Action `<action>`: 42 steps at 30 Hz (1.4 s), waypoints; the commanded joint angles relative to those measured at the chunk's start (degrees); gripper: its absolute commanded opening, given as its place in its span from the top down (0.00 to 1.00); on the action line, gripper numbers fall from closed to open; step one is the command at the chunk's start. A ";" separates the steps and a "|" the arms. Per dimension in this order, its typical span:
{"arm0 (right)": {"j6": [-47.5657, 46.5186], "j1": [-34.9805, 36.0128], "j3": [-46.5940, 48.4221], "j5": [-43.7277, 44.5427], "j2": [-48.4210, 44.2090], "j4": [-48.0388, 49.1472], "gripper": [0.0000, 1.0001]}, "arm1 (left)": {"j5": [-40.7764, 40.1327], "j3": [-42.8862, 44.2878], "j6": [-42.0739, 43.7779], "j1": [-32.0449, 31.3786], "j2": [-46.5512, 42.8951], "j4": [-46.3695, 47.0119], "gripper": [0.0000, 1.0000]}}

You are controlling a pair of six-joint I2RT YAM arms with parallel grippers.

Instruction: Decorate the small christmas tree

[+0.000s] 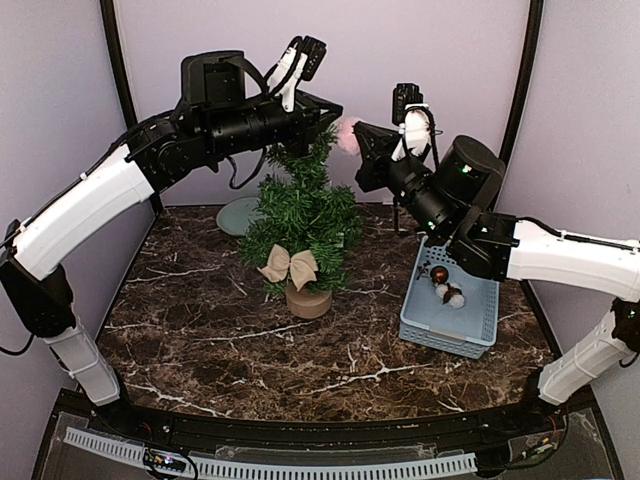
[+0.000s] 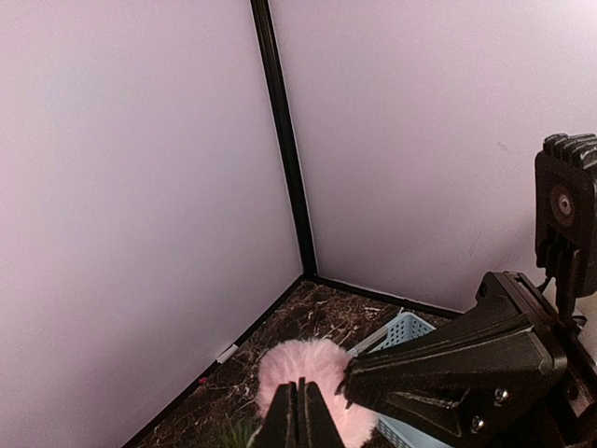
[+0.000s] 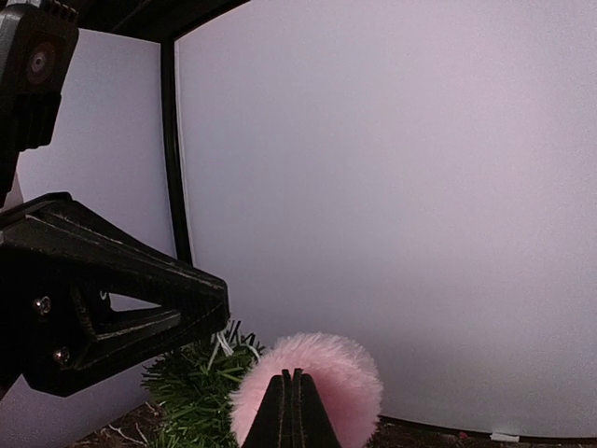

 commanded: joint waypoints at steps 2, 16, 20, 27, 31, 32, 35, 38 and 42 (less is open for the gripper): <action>0.61 -0.30 -0.45 -0.36 -0.17 2.52 1.00 | -0.36 1.85 -4.09 1.57 -0.36 1.09 1.00; 0.36 -0.29 -0.37 -0.34 -0.07 2.43 1.00 | -0.28 -3.42 -8.74 3.69 -3.31 2.47 1.00; 0.36 -0.29 -0.28 -0.35 0.11 2.36 1.00 | 0.28 -6.31 -9.67 3.83 -4.31 3.13 1.00; 0.46 -0.32 -0.21 -0.35 0.20 2.21 1.00 | 0.34 -11.93 -12.00 4.03 -7.14 6.07 1.00; 0.53 -0.31 -0.43 -0.36 0.27 2.12 1.00 | -0.30 -14.11 -12.22 4.11 -8.76 7.18 1.00; 0.65 -0.37 -0.49 -0.31 0.28 2.00 1.00 | -0.46 -14.72 -12.16 4.17 -8.99 7.35 1.00; 0.98 -0.31 -1.00 -0.27 0.20 1.96 1.00 | -0.73 -15.67 -11.99 4.28 -9.87 7.87 1.00; 1.45 -0.29 -1.57 -0.33 -0.05 1.71 1.00 | -0.54 -15.78 -11.77 4.23 -9.94 7.65 1.00; 2.33 -0.29 -2.57 -1.00 -0.65 1.24 1.00 | 0.05 -15.90 -11.21 4.33 -10.11 7.89 1.00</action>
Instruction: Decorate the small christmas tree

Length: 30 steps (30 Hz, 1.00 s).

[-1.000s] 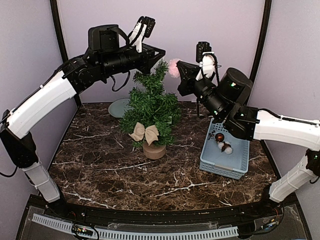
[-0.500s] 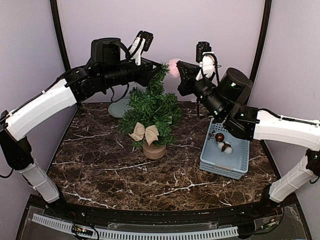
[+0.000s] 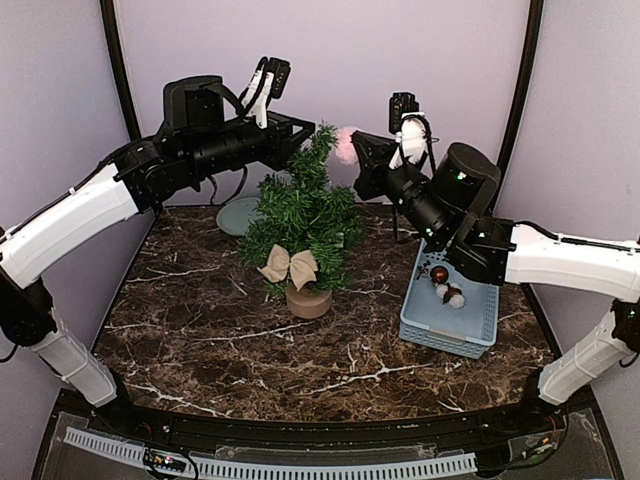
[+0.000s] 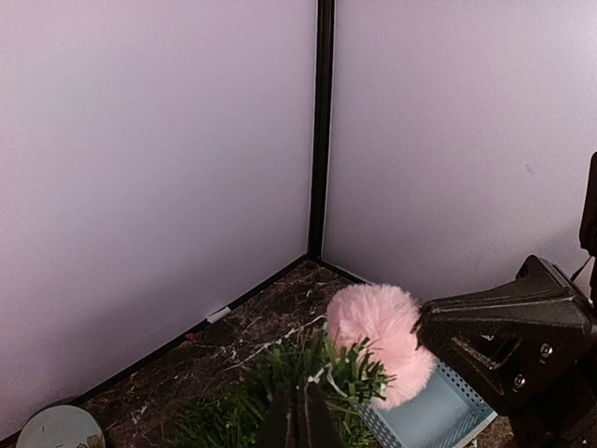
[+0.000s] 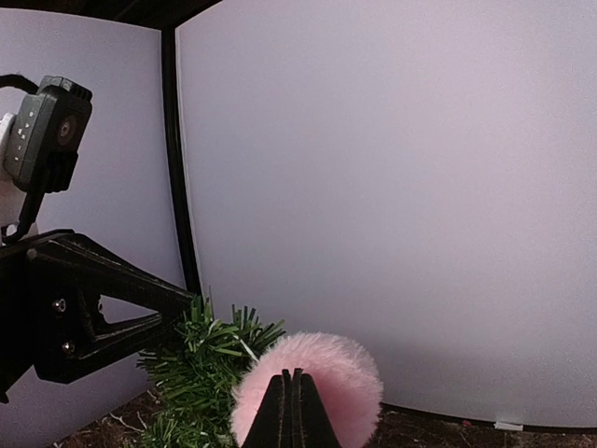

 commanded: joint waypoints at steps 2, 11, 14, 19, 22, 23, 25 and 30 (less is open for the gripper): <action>1.37 -0.31 -1.19 -0.78 -0.65 1.16 1.00 | 0.62 -0.77 0.41 0.38 -2.46 1.87 0.99; 3.18 -0.28 -1.59 -1.87 -0.92 0.62 0.87 | 2.50 -2.35 0.31 0.42 -3.64 2.44 0.83; 3.52 -0.27 -1.84 -1.93 -1.36 0.45 0.83 | 2.28 -3.49 0.17 0.55 -4.78 2.86 0.76; 3.99 -0.31 -2.97 -1.35 -2.57 0.52 0.80 | 1.63 -5.48 0.03 0.78 -6.72 4.00 0.64; 4.15 -0.27 -3.63 -0.80 -3.40 -0.01 0.79 | 1.59 -6.73 0.10 0.92 -7.84 4.38 0.60; 4.28 -0.29 -3.90 -0.47 -3.92 -0.47 0.77 | 0.23 -7.02 0.04 0.96 -8.46 4.45 0.58; 4.47 -0.28 -4.64 0.61 -5.32 -1.71 0.73 | -0.46 -8.42 0.01 1.00 -9.45 4.74 0.55; 6.24 -0.77 -6.82 5.43 -10.42 -10.70 0.57 | -1.33 -12.31 -0.39 1.62 -12.40 5.11 0.43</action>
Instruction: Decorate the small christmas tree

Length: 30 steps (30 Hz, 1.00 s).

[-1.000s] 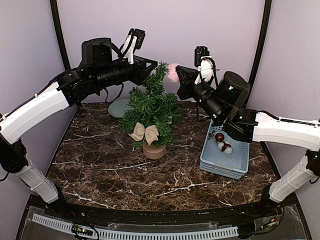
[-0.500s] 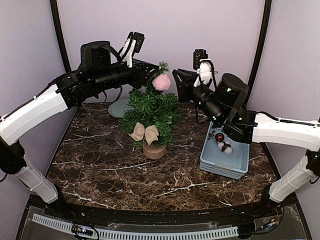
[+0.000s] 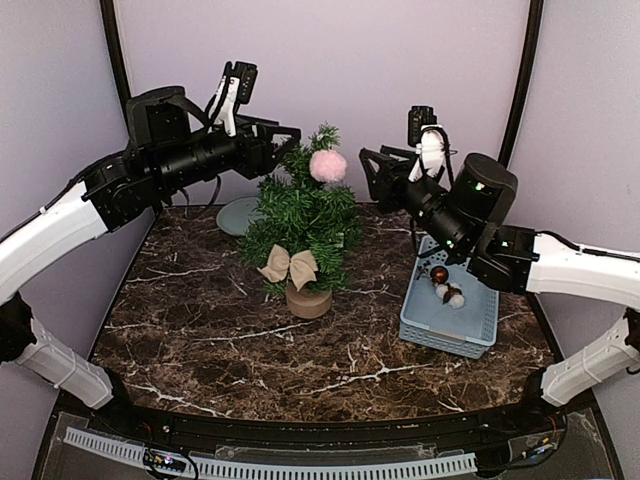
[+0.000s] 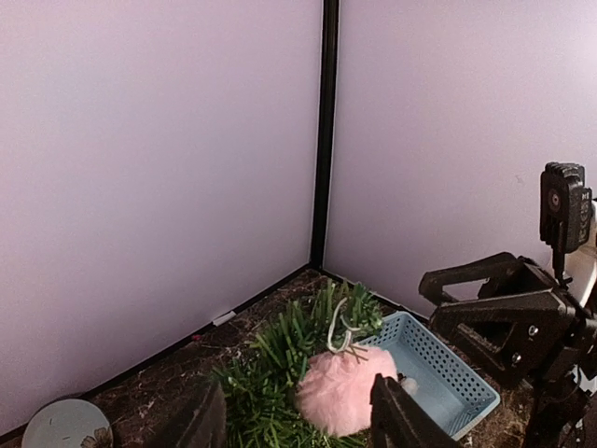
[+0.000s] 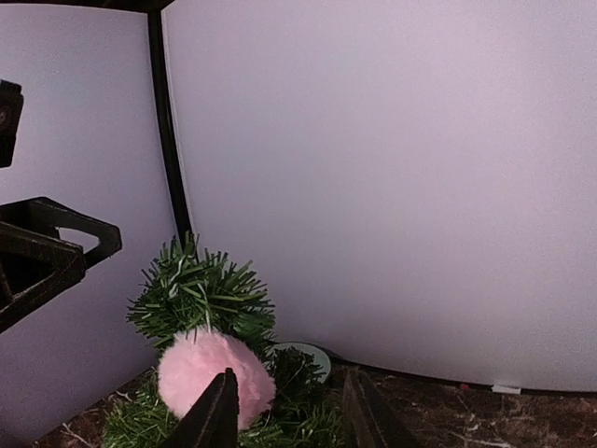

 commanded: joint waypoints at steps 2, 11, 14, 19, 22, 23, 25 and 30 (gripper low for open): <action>4.32 -1.92 -1.87 4.75 -7.18 -13.16 0.50 | -1.53 -5.29 -0.87 1.26 -5.05 1.67 0.36; 14.91 -13.59 -8.71 -8.08 -15.78 -28.87 0.41 | -3.36 -22.96 -6.62 5.23 -14.18 3.88 0.24; 17.59 -17.01 -10.89 -14.09 -14.03 -27.41 0.40 | -5.65 -27.55 -9.41 6.16 -18.34 4.98 0.24; 19.88 -19.69 -10.74 -21.95 -6.39 -24.77 0.42 | -7.22 -36.03 -14.69 8.59 -23.37 5.00 0.25; 20.63 -20.49 -10.83 -25.75 -1.52 -21.80 0.43 | -6.86 -41.33 -18.65 9.79 -25.30 5.50 0.25; 21.01 -20.81 -10.81 -27.36 0.09 -20.71 0.43 | -6.70 -42.54 -20.97 10.71 -25.70 5.90 0.26; 22.30 -21.44 -10.61 -29.61 3.04 -18.40 0.44 | -4.79 -46.40 -25.15 12.62 -26.75 8.20 0.27; 25.61 -22.54 -9.36 -34.69 11.06 -13.95 0.48 | -1.65 -53.99 -30.44 14.20 -26.78 14.66 0.31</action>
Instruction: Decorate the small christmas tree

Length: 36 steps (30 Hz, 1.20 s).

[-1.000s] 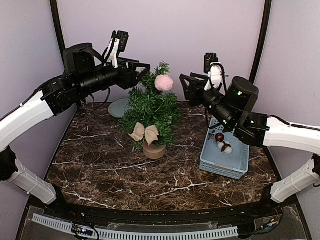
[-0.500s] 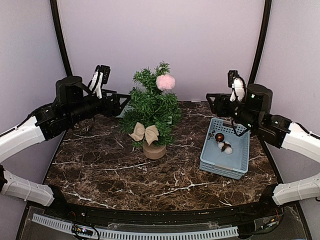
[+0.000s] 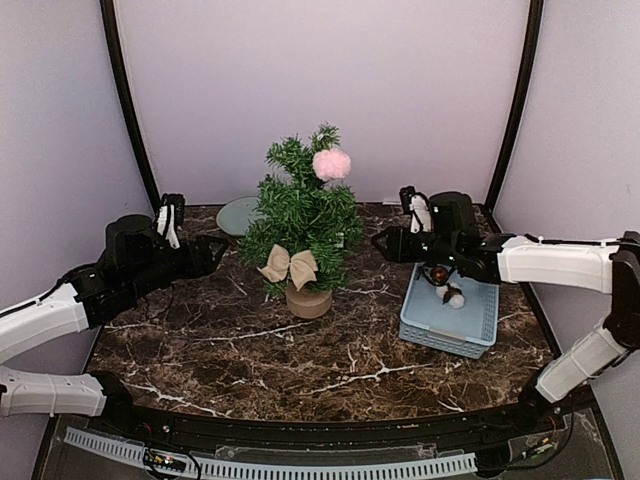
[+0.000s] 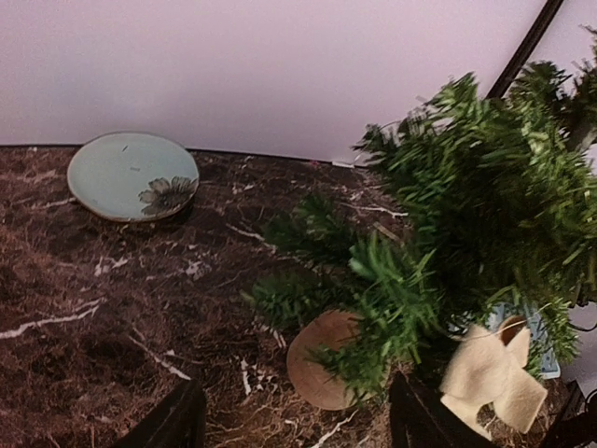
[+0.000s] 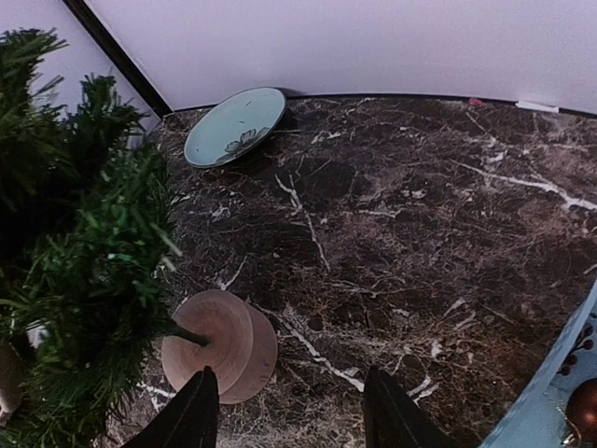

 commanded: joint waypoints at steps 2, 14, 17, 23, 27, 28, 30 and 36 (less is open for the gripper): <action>4.79 -1.19 1.92 -8.06 7.23 8.33 0.50 | 3.08 -6.15 -7.69 0.84 -0.23 9.16 0.33; 11.66 -1.44 7.38 -16.74 22.28 16.51 0.55 | 10.14 -15.45 -15.10 0.71 10.03 25.77 0.39; 13.40 -1.35 9.03 -18.46 25.09 18.02 0.56 | 11.14 -16.25 -16.38 0.52 14.59 31.03 0.40; 14.86 -0.55 13.10 -20.53 30.18 19.31 0.58 | 13.17 -15.83 -18.80 0.12 23.27 38.60 0.43; 15.05 0.35 16.24 -21.40 32.91 18.63 0.59 | 15.13 -13.77 -20.03 -0.42 28.86 42.30 0.45; 15.09 0.51 16.78 -21.70 33.42 18.41 0.59 | 15.75 -13.22 -21.15 -0.49 30.68 43.71 0.45; 15.11 0.86 17.46 -22.36 34.32 18.15 0.59 | 16.24 -12.18 -22.13 -1.11 33.26 45.20 0.46; 14.89 1.89 17.97 -23.00 35.91 17.49 0.62 | 16.96 -8.35 -23.90 -3.32 40.68 47.56 0.48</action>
